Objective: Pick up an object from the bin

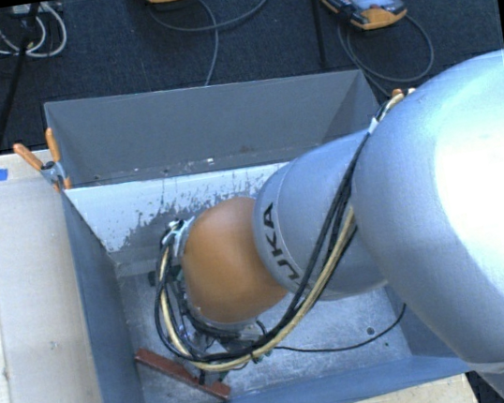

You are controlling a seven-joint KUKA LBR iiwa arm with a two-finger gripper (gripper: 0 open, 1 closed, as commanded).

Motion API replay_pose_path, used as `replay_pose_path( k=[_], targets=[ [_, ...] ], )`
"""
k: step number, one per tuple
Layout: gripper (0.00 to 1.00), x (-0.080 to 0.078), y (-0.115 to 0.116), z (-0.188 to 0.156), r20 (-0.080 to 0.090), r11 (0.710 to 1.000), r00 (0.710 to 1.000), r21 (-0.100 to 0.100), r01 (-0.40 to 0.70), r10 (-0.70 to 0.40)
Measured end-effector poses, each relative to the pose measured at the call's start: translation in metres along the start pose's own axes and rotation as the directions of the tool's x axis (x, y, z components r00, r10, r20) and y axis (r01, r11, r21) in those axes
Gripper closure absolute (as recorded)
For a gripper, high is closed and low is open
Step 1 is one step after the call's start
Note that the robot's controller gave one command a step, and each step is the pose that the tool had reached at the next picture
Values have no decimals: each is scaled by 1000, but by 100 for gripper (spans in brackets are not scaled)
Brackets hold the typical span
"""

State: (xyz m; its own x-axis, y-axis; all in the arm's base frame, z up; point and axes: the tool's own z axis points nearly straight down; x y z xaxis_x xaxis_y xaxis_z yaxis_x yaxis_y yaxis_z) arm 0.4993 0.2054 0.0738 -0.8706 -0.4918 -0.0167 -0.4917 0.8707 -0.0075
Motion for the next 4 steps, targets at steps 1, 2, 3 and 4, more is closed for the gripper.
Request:
replay_pose_path(
  k=[1, 2, 3, 4],
  targets=[
    [100, -20, -23, 3, -17, 953, 953, -2, -303, 302],
    [100, 22, -86, -7, -20, 799, 799, 7, -601, 601],
    [0, 22, -85, -7, -19, 801, 800, 5, -599, 599],
    [0, 24, -183, -56, -10, 797, 797, 7, -604, 604]
  ],
)
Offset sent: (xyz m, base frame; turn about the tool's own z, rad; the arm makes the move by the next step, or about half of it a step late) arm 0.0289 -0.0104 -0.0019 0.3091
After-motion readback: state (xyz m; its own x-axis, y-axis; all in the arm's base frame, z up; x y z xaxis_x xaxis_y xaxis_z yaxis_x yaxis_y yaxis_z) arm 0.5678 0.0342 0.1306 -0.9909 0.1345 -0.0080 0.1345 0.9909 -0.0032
